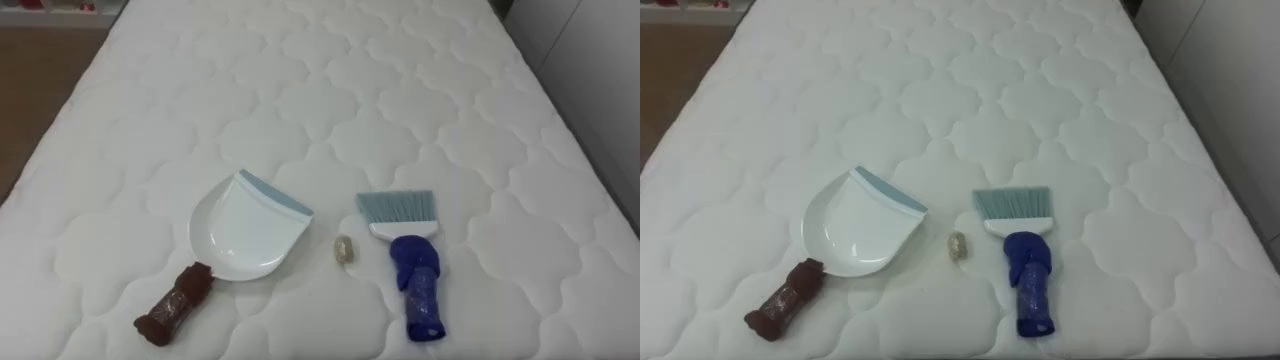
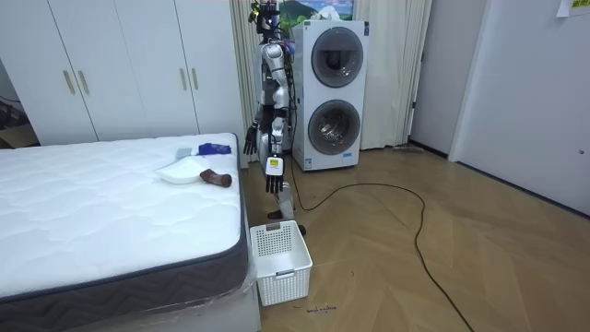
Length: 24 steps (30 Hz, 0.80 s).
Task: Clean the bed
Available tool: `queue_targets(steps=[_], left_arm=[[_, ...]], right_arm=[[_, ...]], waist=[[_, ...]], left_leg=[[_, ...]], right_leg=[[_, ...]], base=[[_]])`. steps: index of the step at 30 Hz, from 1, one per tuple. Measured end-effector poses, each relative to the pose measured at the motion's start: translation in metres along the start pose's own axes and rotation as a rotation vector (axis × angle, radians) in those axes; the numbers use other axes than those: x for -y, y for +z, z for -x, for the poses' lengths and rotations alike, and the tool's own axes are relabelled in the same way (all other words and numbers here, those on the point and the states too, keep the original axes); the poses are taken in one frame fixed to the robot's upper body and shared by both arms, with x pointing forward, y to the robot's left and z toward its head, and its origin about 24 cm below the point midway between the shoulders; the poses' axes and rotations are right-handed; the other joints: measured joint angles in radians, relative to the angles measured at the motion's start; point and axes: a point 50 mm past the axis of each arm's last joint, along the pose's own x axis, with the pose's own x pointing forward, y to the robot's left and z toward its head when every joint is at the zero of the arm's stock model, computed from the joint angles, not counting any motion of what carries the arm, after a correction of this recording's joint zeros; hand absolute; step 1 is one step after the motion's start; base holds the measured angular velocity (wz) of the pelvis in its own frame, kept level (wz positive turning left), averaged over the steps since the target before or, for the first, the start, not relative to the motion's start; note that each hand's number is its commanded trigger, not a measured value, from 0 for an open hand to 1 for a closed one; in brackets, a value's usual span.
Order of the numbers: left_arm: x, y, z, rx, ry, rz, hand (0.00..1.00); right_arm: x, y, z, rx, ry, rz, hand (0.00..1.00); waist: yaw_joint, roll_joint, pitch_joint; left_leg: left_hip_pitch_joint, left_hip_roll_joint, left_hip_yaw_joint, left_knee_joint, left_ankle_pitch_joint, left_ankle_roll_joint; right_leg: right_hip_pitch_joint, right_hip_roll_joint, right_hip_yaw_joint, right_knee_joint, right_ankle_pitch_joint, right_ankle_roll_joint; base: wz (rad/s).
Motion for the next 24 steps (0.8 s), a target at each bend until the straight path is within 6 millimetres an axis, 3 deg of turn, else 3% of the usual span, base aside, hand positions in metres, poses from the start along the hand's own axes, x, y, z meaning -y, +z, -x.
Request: queue_targets(steps=[13,21,24], left_arm=[[-0.003,0.005,0.0,0.026,0.019,-0.009,0.0],[-0.012,0.019,0.0,0.107,0.138,0.061,0.0],[-0.02,0.027,0.001,0.151,0.203,0.132,0.0]], right_arm=[[0.001,0.0,0.0,0.008,-0.014,0.006,0.0],[0.002,-0.001,0.001,0.022,-0.02,0.006,0.0],[0.003,-0.001,0.001,0.029,-0.034,0.011,0.0]], waist=[[-0.002,0.004,0.0005],[-0.004,-0.001,0.0],[-0.004,-0.004,0.0034]], left_leg=[[-0.006,0.0,-0.002,-0.001,0.0,0.0],[-0.012,0.0,-0.007,0.002,0.0,0.0],[-0.013,-0.002,-0.014,0.002,0.0,0.0]], right_leg=[[0.0,0.0,-0.003,-0.001,0.0,0.0],[-0.001,-0.001,-0.008,0.001,0.0,0.0],[-0.006,-0.002,-0.009,-0.001,0.0,0.0]], base=[[0.0],[0.0],[0.01]])
